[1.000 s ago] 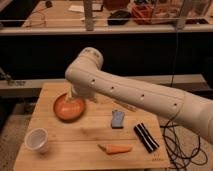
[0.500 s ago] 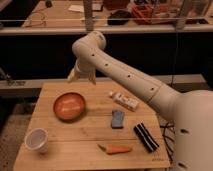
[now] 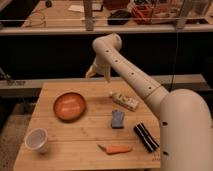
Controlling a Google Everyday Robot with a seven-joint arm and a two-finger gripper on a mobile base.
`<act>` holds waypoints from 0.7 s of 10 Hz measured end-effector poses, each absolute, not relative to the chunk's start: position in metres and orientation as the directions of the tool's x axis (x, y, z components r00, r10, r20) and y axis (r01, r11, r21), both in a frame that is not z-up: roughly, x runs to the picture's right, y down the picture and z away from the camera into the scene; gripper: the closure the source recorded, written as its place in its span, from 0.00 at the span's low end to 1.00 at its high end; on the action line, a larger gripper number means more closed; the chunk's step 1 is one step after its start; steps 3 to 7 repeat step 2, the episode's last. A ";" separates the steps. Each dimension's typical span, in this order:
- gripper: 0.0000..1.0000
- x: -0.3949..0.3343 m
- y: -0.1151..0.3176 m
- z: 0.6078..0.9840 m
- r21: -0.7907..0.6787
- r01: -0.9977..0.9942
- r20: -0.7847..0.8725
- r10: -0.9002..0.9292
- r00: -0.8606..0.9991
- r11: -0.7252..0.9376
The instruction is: Move the arm in a circular motion
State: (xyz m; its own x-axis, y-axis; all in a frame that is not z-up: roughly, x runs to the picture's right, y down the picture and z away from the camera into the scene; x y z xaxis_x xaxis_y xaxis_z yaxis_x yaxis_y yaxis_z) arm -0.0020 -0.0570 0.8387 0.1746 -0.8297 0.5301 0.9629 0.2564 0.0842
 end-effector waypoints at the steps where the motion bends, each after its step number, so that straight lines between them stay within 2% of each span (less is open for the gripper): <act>1: 0.20 0.019 -0.051 0.845 0.049 0.956 0.538 -0.815 0.218 0.288; 2: 0.20 0.042 -0.044 0.850 0.017 0.948 0.543 -0.799 0.259 0.319; 7: 0.20 0.042 -0.044 0.850 0.017 0.948 0.543 -0.799 0.259 0.319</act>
